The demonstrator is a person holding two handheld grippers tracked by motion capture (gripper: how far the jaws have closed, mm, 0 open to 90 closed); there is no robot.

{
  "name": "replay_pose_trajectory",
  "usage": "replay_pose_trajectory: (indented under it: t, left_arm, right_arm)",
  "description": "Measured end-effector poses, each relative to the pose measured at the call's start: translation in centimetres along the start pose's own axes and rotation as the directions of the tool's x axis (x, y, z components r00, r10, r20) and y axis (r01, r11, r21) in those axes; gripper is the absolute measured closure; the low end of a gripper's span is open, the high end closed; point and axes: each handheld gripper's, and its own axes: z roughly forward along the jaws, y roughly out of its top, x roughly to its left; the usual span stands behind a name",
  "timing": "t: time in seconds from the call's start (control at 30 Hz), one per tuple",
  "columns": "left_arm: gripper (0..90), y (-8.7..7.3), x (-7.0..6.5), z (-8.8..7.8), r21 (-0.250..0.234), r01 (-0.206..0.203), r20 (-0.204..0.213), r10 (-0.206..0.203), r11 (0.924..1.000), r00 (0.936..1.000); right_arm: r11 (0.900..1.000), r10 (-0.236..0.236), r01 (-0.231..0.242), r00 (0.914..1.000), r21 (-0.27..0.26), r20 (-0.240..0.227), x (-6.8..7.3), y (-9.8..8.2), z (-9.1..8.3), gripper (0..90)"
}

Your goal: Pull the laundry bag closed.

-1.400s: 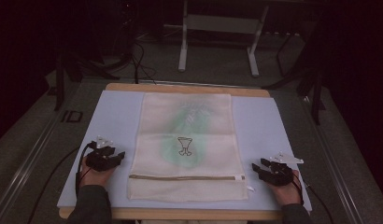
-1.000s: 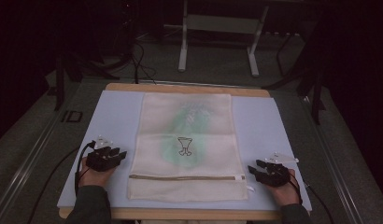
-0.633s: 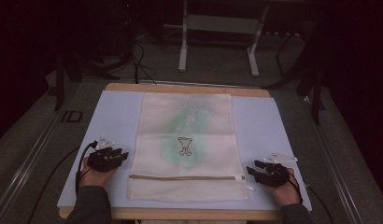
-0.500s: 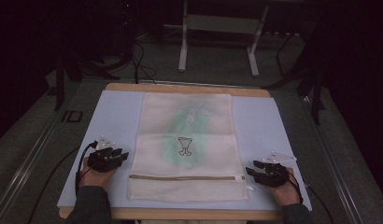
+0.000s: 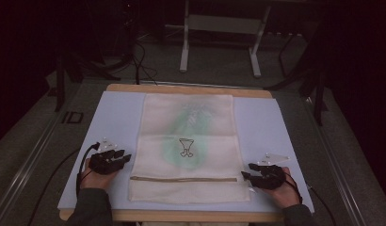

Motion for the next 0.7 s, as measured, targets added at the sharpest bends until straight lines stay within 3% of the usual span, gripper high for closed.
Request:
replay_pose_trajectory:
  t: [0.27,0.7]
  left_arm:
    - [62.6,0.0,-0.1,0.1,0.001,-0.004,0.034,0.004,1.0000,0.9994]
    - [62.9,0.0,0.1,0.0,0.004,-0.008,0.049,0.007,1.0000,0.9988]
  right_arm:
    - [0.999,-0.043,0.044,0.9982,0.013,-0.042,1.1,1.2,0.6,51.9]
    - [0.995,-0.096,0.098,0.9919,0.028,-0.084,2.2,2.9,1.2,51.6]
